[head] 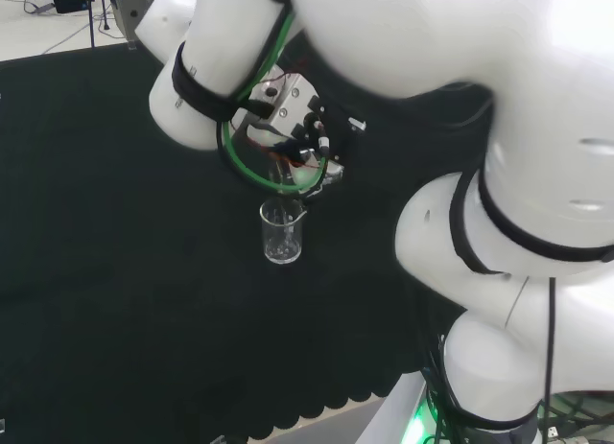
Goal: Pour the water from the handheld beaker into the one on the table.
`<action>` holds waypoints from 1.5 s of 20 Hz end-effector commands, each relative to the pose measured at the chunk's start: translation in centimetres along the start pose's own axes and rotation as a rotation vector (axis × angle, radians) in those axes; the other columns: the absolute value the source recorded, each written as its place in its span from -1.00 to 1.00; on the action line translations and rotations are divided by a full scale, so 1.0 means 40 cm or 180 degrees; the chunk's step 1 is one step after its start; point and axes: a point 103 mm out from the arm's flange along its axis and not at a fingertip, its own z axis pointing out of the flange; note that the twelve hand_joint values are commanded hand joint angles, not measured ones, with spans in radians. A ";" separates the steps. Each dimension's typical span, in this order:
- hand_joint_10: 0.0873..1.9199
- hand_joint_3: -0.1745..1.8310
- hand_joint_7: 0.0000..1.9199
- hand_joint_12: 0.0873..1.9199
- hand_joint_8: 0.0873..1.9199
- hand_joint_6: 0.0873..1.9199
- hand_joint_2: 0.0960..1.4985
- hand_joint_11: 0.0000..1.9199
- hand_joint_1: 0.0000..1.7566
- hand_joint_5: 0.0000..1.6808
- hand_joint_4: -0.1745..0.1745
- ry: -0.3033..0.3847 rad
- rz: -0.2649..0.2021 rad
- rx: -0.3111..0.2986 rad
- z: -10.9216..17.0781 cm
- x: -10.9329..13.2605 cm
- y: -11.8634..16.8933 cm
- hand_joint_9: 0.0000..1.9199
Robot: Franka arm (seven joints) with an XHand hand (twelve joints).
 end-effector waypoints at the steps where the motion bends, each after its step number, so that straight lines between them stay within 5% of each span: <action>1: -1.00 -0.38 0.86 -0.56 -1.00 -0.73 -0.09 0.62 0.34 0.68 0.08 -0.0046 -0.0031 0.0182 0.064 0.009 0.012 0.90; 30: -1.00 -0.38 0.86 -0.56 -1.00 -0.70 -0.09 0.62 0.34 0.66 0.10 -0.0008 -0.0034 0.0076 0.044 0.009 0.004 0.90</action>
